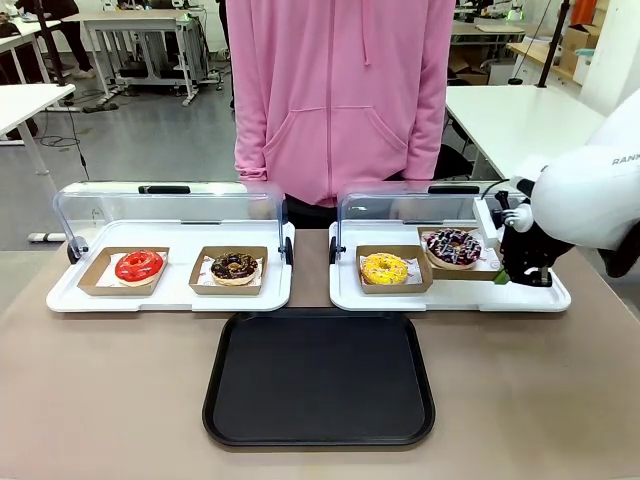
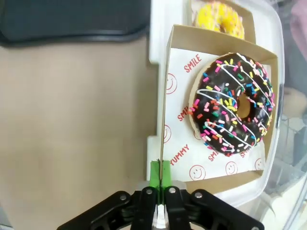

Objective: Move the fourth donut from the left to the tray.
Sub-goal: Pick up the Paper togo box containing the Donut indicated by the person and place it on the Handle tray.

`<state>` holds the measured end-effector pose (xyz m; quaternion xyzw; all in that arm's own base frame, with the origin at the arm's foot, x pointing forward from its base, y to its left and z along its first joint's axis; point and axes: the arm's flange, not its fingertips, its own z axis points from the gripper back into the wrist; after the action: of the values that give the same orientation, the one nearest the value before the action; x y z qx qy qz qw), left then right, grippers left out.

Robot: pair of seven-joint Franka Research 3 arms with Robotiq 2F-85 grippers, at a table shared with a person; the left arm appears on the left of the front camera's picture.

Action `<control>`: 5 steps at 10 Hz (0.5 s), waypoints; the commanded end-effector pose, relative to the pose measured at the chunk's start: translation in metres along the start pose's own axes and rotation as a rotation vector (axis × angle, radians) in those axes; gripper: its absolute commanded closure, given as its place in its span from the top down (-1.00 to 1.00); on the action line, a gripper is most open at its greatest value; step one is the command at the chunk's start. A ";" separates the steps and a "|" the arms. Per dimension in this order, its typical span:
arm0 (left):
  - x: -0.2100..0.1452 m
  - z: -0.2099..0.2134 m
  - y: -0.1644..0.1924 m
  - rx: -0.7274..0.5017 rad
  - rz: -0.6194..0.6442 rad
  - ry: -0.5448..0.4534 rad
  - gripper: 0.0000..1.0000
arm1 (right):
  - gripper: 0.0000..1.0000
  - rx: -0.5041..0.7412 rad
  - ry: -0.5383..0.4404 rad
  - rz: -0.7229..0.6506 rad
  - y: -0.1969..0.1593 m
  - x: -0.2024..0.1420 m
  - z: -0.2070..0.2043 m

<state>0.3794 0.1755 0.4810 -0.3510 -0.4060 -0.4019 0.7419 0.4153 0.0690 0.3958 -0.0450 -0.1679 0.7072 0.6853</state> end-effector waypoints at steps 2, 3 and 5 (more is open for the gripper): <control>0.001 0.002 0.000 -0.009 -0.022 -0.005 1.00 | -0.96 -0.002 -0.034 -0.069 0.033 0.035 0.016; 0.001 0.002 0.000 -0.009 -0.022 -0.005 1.00 | -0.96 0.001 -0.034 -0.063 0.047 0.052 0.014; 0.001 0.002 0.000 -0.009 -0.022 -0.005 1.00 | -0.96 0.034 -0.067 -0.042 0.055 0.067 0.009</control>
<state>0.3793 0.1757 0.4809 -0.3509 -0.4061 -0.4018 0.7420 0.3898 0.1364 0.4165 -0.0171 -0.1788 0.6992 0.6920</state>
